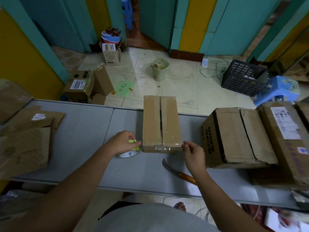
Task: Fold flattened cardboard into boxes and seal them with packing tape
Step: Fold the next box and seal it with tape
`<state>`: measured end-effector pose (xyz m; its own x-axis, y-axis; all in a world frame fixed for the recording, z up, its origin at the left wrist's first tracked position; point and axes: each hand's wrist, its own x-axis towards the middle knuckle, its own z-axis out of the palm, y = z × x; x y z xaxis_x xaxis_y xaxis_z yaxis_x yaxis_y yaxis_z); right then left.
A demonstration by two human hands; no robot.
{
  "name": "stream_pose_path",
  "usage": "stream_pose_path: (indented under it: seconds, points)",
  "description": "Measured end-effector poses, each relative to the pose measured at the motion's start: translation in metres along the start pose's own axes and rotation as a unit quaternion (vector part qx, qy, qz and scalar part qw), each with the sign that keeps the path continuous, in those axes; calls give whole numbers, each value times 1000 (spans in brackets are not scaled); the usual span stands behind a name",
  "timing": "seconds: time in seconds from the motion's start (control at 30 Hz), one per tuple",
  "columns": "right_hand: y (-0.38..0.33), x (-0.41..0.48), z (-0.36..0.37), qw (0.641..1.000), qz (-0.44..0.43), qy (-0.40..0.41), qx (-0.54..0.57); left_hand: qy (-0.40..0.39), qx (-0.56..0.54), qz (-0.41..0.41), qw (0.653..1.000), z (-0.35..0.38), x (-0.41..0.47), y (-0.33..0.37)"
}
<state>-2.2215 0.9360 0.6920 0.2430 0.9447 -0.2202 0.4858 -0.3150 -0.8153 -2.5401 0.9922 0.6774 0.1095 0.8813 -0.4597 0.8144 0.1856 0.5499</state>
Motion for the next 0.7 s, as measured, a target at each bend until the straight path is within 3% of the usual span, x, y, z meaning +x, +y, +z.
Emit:
stream_pose_path:
  seconds: [0.27,0.43,0.7]
  points:
    - [-19,20,-3,996,-67,-55,-21,-13,-15,-12,1000,16,-2,13]
    - [-20,65,-7,994,29,-77,-68,-2,-72,-35,997,38,0,34]
    - [0,60,10,987,139,-74,22,3,-109,-50,993,51,-9,35]
